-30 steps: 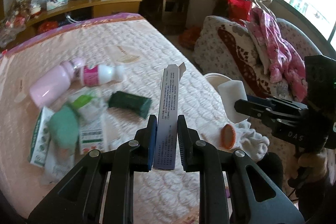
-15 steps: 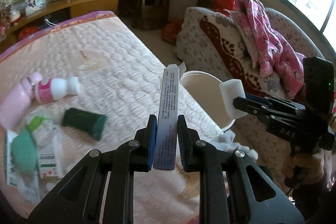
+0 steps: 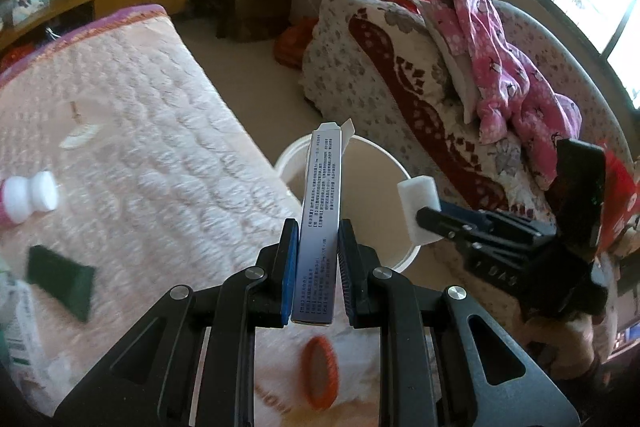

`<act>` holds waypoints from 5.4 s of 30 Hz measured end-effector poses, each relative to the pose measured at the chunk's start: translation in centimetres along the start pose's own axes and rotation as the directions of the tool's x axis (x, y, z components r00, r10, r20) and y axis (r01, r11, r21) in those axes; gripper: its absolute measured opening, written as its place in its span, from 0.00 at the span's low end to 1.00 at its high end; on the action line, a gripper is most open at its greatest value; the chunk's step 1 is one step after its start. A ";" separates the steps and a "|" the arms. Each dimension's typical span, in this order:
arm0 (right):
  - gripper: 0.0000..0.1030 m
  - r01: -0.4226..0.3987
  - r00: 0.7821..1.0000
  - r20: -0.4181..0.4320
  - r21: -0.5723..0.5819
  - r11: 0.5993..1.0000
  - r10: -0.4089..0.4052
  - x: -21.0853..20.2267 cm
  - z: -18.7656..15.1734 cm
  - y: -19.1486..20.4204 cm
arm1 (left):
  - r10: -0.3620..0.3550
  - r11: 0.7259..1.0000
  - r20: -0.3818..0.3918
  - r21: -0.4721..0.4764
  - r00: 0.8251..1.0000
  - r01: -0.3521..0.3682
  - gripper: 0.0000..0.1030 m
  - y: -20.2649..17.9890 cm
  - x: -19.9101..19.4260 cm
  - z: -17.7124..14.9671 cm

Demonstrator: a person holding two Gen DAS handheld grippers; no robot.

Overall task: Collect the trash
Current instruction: 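Carry cup and paper box over the bucket and release both, then return both tools to the trash pile on the bed, then grasp milk carton with left tool while right tool grasps green wrapper, then carry carton and green wrapper over the white bucket and open both tools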

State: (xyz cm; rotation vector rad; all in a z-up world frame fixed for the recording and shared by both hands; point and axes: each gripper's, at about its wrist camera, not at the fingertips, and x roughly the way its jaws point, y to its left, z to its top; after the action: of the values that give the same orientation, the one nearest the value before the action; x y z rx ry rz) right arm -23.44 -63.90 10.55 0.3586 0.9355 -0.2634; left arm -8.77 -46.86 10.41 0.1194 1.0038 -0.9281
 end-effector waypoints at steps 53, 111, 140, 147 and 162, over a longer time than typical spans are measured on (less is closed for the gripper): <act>0.58 -0.134 0.991 -0.006 -0.230 0.964 0.137 -1.7 -2.7 19.3 | 0.326 0.938 0.145 -0.172 0.934 -0.300 0.44 12.1 -15.3 -10.9; 0.66 -0.233 0.965 -0.226 -0.507 0.830 0.133 12.7 -0.4 31.7 | 0.321 0.899 -0.022 -0.306 0.947 -0.313 0.60 33.2 -17.4 -14.5; 0.30 -0.304 0.953 -0.143 -0.479 0.824 0.268 4.5 -2.7 31.2 | 0.322 0.884 0.067 -0.380 0.945 -0.274 0.41 28.0 -23.2 -14.8; 0.30 -0.281 0.959 -0.112 -0.477 0.833 0.260 2.1 -3.2 29.4 | 0.293 0.920 0.085 -0.295 0.952 -0.257 0.41 22.5 -21.6 -13.1; 0.30 -0.167 0.986 -0.038 -0.372 0.913 0.165 -0.6 -1.7 19.1 | 0.239 0.964 0.079 -0.137 0.968 -0.227 0.41 13.1 -14.5 -8.1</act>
State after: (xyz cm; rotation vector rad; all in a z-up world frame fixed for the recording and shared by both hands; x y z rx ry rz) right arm -17.91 -45.83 13.64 0.0836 0.9323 0.0751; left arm -7.85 -25.86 12.87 0.0830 0.9352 -0.6470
